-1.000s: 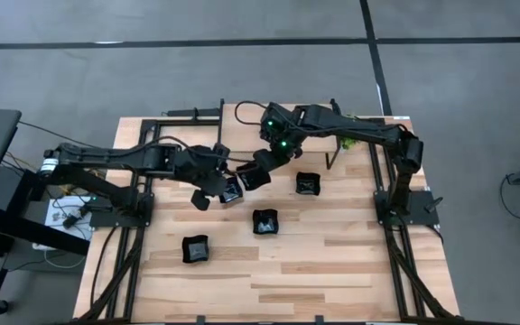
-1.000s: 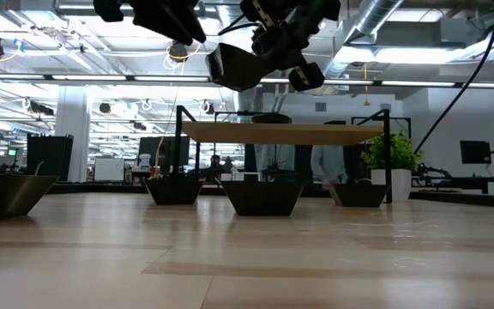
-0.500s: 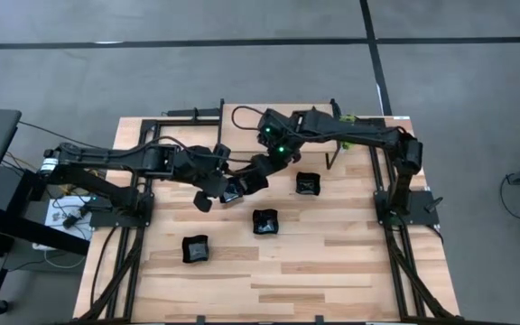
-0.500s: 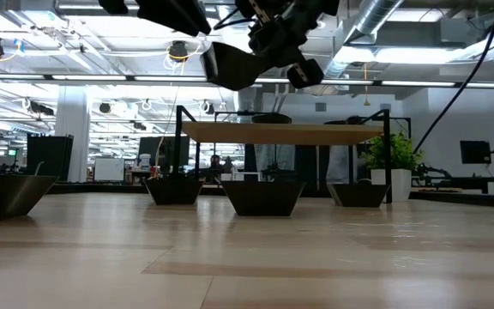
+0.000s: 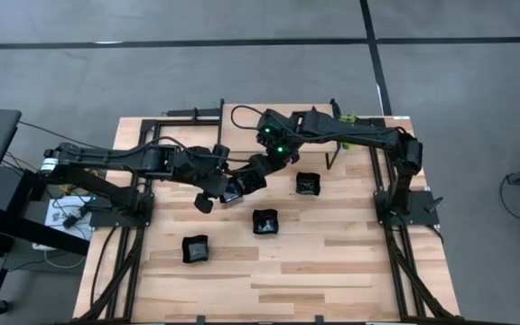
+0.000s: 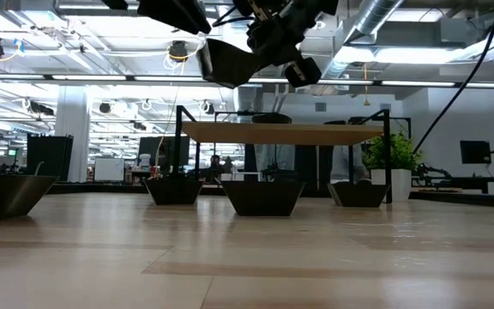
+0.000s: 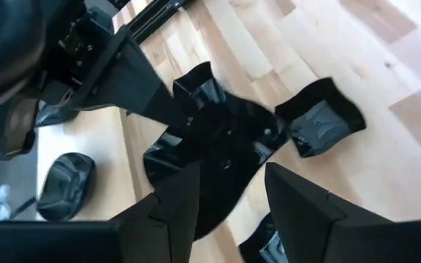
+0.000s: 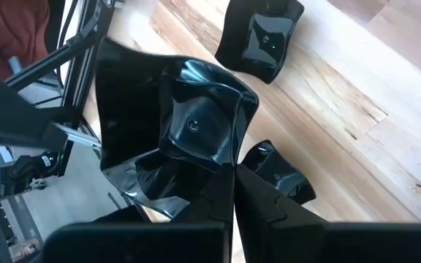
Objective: Pick & Place Mini shaped plates
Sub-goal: Put the distorted square plate on top of the shelf
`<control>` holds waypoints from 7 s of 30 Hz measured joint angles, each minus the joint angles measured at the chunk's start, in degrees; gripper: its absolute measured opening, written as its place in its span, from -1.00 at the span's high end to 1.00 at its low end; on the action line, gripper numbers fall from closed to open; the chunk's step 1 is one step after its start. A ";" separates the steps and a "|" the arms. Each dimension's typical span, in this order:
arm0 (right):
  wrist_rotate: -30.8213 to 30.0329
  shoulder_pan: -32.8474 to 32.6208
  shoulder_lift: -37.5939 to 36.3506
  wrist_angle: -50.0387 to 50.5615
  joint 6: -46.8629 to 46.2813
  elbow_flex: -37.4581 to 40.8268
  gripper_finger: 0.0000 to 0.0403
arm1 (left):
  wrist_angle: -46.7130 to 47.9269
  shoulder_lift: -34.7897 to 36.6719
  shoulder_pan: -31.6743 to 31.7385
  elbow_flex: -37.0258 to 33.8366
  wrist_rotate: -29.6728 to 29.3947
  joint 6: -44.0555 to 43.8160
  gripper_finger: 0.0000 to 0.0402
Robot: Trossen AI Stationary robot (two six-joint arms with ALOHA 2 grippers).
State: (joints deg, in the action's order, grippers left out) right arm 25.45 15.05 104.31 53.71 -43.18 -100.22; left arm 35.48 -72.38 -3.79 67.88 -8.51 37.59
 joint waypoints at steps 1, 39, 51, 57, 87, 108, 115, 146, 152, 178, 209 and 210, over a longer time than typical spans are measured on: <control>0.00 0.00 0.00 0.00 0.00 0.00 1.00 | -0.01 0.00 -0.02 0.00 0.21 -0.41 0.21; -0.04 -1.90 0.00 0.35 0.26 0.02 1.00 | 0.75 -4.27 0.02 -0.17 1.54 7.21 0.21; -0.01 -1.95 0.00 0.32 0.36 0.04 1.00 | 0.94 -6.02 0.00 -0.15 1.70 7.65 0.63; -0.02 -1.92 0.00 0.20 0.24 0.04 1.00 | 0.64 -5.90 0.00 -0.15 1.82 7.66 0.84; 13.51 4.56 -1.22 -1.45 3.25 0.00 0.54 | 6.93 -5.93 -1.17 -0.17 0.83 7.58 0.96; -10.02 -0.24 -12.15 9.75 7.75 -0.02 0.54 | -1.68 -2.25 4.87 -0.11 -11.37 2.41 0.96; -14.56 -5.20 -13.09 14.04 4.59 0.00 0.54 | -1.91 -2.73 10.25 -0.13 -10.26 21.43 0.96; -18.10 -11.28 -13.18 13.31 3.04 0.00 0.54 | -7.28 -11.96 28.82 -0.13 2.42 34.16 0.95; -18.08 -11.28 -13.18 13.14 3.08 0.02 0.54 | -7.28 -12.57 29.13 -0.15 2.56 34.03 0.96; -18.02 -11.28 -13.14 13.10 3.19 0.04 0.54 | -7.41 -12.57 29.88 -0.15 5.11 30.03 0.96; -17.87 -11.28 -13.14 13.09 3.17 0.04 0.54 | -7.32 -12.57 30.21 -0.15 5.40 29.20 0.74; -17.86 -11.28 -13.14 13.09 3.17 0.04 0.54 | -7.32 -12.57 30.21 -0.15 5.40 29.20 0.72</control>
State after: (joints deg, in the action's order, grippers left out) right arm 7.60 3.77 91.18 66.81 -40.01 -100.18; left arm 28.16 -84.95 26.41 67.72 -3.11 66.78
